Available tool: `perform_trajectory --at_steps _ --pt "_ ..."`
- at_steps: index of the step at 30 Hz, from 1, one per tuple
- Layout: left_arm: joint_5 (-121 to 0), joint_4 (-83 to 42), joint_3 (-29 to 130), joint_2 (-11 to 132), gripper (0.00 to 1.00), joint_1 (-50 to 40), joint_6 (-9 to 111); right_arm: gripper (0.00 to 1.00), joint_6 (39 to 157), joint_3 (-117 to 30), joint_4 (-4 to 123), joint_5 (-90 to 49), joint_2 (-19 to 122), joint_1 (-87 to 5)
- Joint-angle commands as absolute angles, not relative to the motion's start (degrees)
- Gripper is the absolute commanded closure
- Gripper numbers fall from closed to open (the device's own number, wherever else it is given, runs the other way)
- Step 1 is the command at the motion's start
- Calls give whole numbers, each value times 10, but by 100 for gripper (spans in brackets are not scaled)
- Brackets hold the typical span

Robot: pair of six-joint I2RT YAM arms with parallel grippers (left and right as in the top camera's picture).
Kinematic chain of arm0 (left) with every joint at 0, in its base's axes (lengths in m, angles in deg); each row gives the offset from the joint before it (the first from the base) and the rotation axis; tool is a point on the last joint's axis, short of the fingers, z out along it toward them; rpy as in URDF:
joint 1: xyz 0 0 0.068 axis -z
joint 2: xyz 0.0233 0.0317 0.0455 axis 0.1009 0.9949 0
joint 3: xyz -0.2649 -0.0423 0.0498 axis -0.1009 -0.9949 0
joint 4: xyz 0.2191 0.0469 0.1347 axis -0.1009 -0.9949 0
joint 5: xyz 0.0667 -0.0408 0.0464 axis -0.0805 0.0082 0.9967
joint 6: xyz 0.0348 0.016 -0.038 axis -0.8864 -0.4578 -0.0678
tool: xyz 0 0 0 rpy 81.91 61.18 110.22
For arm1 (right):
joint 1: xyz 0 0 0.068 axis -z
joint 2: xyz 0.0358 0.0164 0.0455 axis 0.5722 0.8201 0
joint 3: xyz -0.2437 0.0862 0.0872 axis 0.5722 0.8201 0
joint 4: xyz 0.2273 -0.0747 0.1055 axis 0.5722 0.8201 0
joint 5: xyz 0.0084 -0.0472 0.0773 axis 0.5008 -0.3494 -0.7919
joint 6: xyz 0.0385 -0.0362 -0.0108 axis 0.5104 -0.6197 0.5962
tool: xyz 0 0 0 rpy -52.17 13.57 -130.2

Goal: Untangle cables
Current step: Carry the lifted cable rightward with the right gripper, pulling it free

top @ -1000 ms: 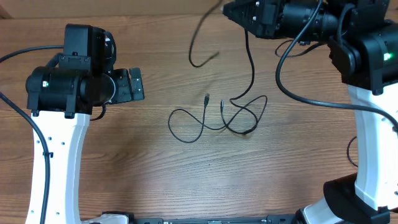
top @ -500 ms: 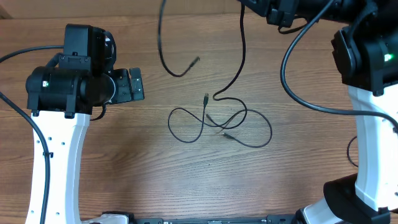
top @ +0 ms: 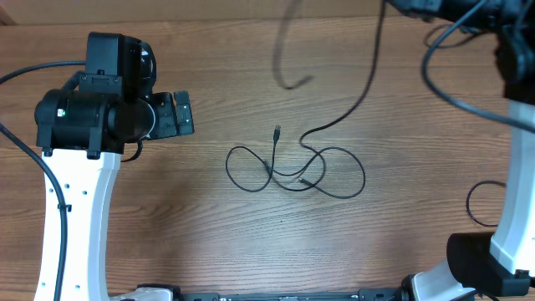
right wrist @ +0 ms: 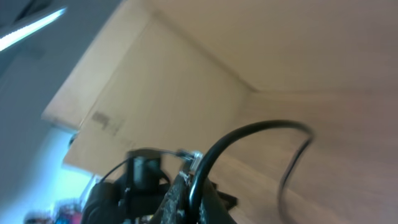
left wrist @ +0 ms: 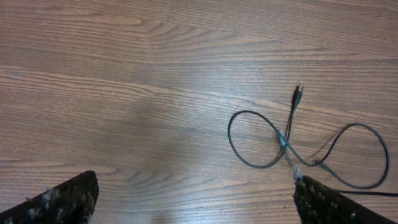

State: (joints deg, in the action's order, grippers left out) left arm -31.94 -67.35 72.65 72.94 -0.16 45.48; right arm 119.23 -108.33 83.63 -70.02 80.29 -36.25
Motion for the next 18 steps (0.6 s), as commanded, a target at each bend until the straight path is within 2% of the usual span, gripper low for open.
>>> perform_trajectory --at_steps 1,7,18 --pt "-322 -673 730 731 0 -1 444 96 1191 -1089 886 -659 791 -321" --pt "-322 -673 730 731 0 -1 444 96 1177 -1089 993 -682 791 -251" --pt "-322 -673 730 731 0 -1 444 96 1139 -1089 1059 -685 790 -133"
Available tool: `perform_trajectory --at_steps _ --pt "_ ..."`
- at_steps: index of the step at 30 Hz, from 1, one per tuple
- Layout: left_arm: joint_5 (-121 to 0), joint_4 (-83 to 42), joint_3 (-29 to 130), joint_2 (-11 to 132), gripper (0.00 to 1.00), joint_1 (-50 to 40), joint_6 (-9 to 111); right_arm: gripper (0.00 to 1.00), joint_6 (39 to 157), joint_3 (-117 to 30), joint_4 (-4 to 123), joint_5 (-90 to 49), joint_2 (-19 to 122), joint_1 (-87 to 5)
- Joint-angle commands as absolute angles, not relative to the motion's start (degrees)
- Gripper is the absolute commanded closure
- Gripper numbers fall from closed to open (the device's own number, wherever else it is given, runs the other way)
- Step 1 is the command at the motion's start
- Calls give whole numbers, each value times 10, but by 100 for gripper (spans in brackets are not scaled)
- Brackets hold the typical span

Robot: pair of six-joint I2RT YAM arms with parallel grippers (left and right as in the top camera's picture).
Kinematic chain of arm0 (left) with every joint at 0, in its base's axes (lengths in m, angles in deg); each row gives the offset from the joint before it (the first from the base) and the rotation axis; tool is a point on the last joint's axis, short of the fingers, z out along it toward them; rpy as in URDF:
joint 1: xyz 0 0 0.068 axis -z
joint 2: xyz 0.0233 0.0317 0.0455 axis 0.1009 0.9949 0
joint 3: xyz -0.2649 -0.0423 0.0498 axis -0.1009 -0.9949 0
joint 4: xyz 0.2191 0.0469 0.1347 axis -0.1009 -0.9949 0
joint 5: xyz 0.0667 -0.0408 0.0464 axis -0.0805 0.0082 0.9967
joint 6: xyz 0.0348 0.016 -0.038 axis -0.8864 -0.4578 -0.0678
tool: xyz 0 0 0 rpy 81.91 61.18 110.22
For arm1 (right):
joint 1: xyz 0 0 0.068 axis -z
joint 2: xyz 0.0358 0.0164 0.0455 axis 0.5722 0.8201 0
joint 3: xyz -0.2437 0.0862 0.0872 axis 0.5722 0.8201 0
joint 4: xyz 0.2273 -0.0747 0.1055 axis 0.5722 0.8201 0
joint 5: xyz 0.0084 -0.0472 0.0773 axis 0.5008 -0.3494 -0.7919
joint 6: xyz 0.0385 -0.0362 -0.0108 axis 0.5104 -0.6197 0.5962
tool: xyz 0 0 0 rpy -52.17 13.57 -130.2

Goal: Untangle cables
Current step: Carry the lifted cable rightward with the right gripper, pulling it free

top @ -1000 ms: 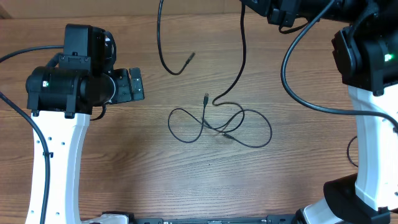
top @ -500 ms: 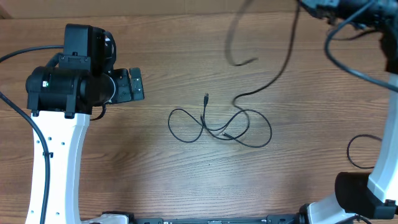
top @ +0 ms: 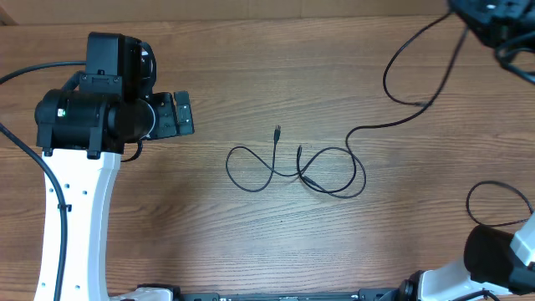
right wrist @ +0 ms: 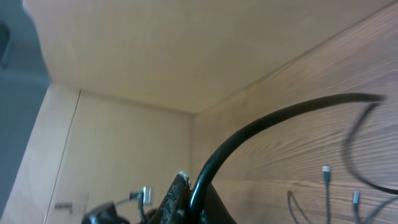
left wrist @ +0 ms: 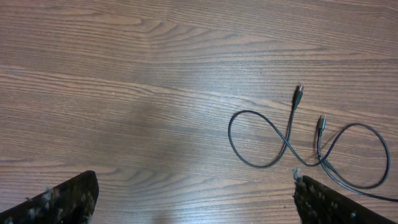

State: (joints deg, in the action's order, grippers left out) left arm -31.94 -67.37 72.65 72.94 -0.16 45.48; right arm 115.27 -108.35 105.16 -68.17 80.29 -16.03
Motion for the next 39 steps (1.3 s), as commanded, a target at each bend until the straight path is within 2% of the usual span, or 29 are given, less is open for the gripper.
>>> perform_trajectory --at_steps 1,7,10,20,39 --pt "-322 -673 730 731 0 -1 444 96 1137 -1089 1072 -686 790 -123" --pt "-322 -673 730 731 0 -1 444 96 1037 -1089 1185 -698 789 -104" --pt "-322 -673 730 731 0 -1 444 96 993 -1089 1238 -659 786 -105" --pt "-322 -673 730 731 0 -1 444 96 981 -1109 1233 -570 731 -105" --pt "-322 -673 730 731 0 -1 444 96 952 -1280 1210 -488 691 -105"
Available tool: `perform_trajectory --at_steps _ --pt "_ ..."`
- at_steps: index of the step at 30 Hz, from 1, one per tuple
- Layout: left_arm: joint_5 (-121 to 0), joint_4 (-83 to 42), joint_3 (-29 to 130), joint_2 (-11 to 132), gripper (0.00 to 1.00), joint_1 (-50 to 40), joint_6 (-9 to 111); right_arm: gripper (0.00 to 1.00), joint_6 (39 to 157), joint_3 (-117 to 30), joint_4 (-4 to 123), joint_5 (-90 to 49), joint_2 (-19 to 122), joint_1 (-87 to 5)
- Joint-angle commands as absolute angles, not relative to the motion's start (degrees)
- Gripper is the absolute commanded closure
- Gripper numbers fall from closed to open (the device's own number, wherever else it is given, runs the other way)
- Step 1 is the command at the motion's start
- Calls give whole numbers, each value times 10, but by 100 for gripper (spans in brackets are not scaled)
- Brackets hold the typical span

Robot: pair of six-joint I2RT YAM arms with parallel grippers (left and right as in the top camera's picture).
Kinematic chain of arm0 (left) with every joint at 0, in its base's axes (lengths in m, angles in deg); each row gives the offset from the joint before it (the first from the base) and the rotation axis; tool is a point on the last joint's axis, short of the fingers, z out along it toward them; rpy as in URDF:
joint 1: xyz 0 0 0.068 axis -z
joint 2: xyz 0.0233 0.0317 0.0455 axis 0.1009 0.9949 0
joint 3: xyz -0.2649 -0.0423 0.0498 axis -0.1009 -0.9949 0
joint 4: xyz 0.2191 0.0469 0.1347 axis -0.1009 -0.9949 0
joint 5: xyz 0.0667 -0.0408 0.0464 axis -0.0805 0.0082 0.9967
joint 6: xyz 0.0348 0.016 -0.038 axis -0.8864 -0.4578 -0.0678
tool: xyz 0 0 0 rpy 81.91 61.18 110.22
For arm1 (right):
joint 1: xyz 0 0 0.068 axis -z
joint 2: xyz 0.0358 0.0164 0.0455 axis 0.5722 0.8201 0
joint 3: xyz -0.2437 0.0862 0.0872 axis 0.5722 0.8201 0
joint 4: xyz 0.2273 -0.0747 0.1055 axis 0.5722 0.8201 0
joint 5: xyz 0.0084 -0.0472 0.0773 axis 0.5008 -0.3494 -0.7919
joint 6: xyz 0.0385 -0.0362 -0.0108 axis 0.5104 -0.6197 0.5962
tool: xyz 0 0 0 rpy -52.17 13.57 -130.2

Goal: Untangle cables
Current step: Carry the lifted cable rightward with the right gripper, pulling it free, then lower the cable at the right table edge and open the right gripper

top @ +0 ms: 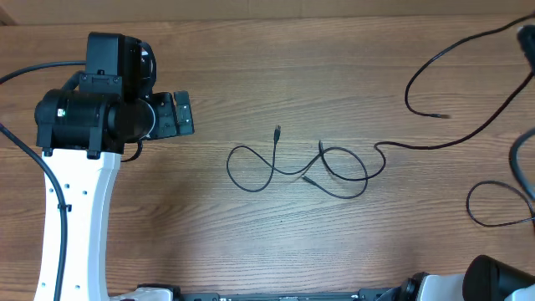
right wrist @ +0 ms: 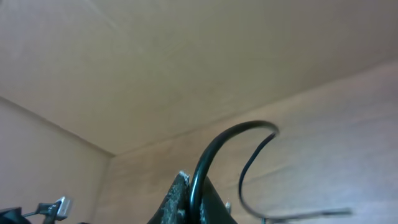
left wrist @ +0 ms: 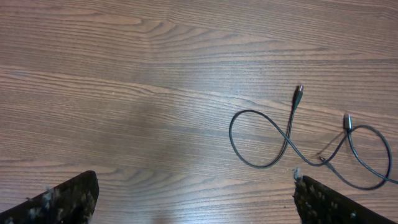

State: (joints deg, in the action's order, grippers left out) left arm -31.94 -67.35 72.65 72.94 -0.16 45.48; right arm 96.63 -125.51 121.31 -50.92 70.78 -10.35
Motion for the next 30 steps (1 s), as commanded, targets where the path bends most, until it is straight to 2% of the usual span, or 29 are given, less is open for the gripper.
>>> perform_trajectory --at_steps 1,15,18,24,30 --pt "-322 -673 730 731 0 -1 444 96 952 -1285 1211 -480 687 -105" --pt "-322 -673 730 731 0 -1 444 96 851 -1289 1211 -463 630 -105" --pt "-322 -673 730 731 0 -1 444 96 810 -1289 1237 -490 622 -105" --pt "-322 -673 730 731 0 -1 444 96 800 -1267 1237 -550 616 -105" --pt "-322 -673 730 731 0 -1 444 96 792 -1238 1237 -679 616 -105"
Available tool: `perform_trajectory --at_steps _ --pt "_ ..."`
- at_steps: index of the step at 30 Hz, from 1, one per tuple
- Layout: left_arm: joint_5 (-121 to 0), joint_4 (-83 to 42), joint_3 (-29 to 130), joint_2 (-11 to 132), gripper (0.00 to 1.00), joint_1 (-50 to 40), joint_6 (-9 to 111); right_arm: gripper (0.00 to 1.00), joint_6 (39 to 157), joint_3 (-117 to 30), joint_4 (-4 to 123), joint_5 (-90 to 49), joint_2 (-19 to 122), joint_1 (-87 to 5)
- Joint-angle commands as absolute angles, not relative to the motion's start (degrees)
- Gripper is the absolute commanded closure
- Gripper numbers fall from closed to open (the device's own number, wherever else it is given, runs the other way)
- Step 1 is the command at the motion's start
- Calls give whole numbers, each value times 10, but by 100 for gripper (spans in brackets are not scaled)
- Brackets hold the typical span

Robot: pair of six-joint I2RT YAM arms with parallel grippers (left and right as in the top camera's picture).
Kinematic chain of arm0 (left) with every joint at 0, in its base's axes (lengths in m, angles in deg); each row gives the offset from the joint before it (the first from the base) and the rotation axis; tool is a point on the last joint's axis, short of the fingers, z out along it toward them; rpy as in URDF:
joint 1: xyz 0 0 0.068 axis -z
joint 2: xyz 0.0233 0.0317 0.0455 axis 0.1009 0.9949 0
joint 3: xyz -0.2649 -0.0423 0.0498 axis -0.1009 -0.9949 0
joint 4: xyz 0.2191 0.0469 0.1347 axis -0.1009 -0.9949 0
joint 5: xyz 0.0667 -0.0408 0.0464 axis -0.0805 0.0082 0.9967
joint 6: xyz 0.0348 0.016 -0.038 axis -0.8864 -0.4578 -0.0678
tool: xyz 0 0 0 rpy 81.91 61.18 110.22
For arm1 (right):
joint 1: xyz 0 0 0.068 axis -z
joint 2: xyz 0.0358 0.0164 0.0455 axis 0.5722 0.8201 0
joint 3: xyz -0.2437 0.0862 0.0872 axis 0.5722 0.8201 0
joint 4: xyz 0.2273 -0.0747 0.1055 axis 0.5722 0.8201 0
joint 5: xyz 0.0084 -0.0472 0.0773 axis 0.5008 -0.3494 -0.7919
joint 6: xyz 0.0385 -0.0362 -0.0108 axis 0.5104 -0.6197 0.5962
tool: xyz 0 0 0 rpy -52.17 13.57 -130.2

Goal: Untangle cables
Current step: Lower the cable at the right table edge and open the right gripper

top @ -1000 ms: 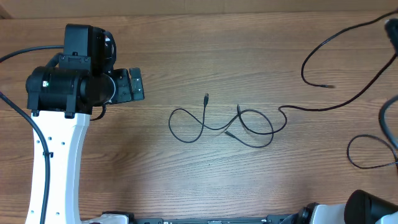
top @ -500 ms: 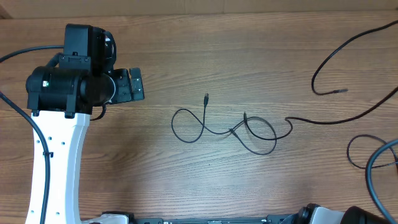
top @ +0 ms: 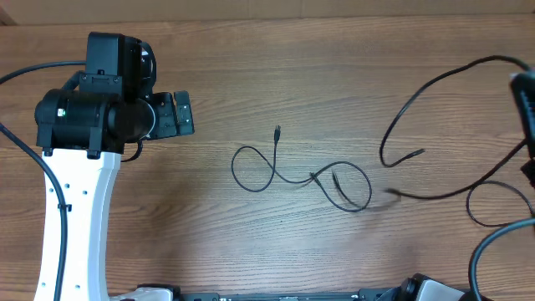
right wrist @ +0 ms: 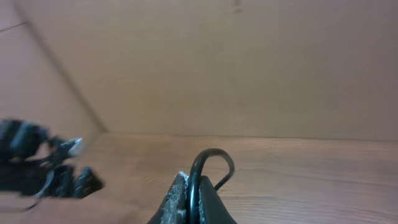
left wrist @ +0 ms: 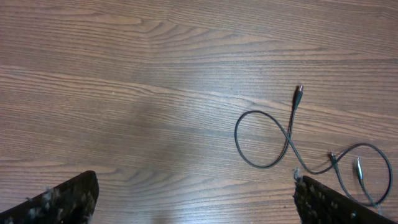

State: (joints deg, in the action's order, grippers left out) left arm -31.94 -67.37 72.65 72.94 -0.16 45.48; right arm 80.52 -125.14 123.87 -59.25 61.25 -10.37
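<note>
A thin black cable (top: 274,171) lies in a figure-eight at the table's middle, its plug end pointing away; it also shows in the left wrist view (left wrist: 288,135). My right gripper (right wrist: 193,180) is shut on a thicker black cable (right wrist: 214,150) at the far right edge. That cable arcs down over the table, and its free end (top: 415,154) is to the right of the thin cable, apart from it. My left gripper (top: 182,115) hovers at the left, its fingers (left wrist: 68,199) wide open with nothing between them.
A cardboard wall (right wrist: 249,62) stands behind the wooden table (top: 251,67). The left arm's white column (top: 75,226) stands at the front left. Another black cable loop (top: 473,209) lies by the right arm's base.
The held cable's free end was at the thin cable's right loop; now it is off to the right, apart from it. The thin cable's right loop has shifted. The left arm has not moved.
First my right gripper held the thick cable at the top right, with its lower part running through the thin cable's loops. Then the gripper was farther right, with less cable in the loops. Later only its end touched them. Now the two cables lie separate.
</note>
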Motion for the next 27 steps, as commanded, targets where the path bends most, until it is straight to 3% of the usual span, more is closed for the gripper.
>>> perform_trajectory --at_steps 1,11,27 --pt "-322 -673 730 731 0 -1 444 96 791 -1233 1237 -690 616 -105" --pt "-322 -673 730 731 0 -1 444 96 792 -1224 1225 -659 616 -105" --pt "-322 -673 730 731 0 -1 444 96 909 -1224 969 -203 674 -105"
